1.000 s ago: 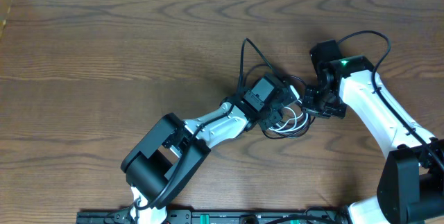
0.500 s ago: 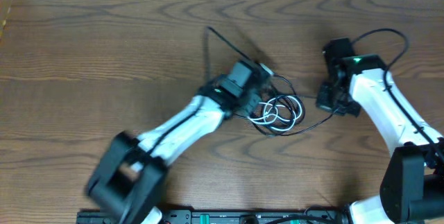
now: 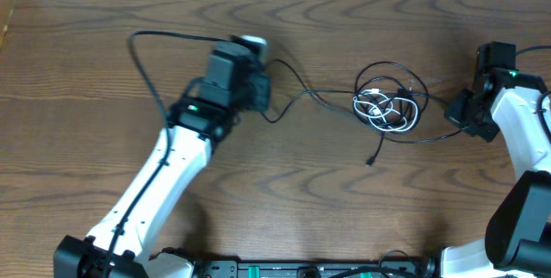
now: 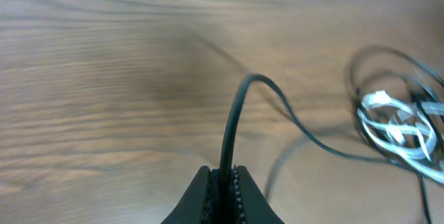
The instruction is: Untangle cables
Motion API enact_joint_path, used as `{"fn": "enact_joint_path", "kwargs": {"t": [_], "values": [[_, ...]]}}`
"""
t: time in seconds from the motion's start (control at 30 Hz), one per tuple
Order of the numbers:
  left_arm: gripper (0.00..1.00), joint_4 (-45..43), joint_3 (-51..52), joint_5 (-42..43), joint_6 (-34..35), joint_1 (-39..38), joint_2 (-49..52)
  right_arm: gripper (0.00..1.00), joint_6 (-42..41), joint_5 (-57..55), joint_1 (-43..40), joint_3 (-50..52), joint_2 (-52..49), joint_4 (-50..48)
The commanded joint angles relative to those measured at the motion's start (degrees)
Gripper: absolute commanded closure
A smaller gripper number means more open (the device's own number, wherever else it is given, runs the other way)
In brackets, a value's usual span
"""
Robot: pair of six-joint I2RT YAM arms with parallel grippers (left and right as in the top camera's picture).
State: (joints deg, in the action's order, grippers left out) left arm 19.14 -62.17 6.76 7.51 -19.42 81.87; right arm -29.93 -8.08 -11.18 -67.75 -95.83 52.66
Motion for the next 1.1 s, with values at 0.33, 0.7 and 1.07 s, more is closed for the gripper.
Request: {"fn": "enact_joint_path", "kwargs": {"t": [0.33, 0.7, 1.07], "values": [[0.93, -10.9, -5.4, -14.9, 5.8, 19.0, -7.4, 0.99, -0.1, -4.9, 0.0, 0.0, 0.1, 3.5], [0.93, -12.9, -5.6, -18.5, 9.4, 23.0, -11.2, 0.99, 4.4, 7.3, 0.2, 0.0, 0.1, 1.1], [0.93, 4.1, -5.6, -4.8, 12.1, 18.3, -8.1, 0.37, 23.2, 37.4, 14.6, 0.0, 0.1, -13.4]]}}
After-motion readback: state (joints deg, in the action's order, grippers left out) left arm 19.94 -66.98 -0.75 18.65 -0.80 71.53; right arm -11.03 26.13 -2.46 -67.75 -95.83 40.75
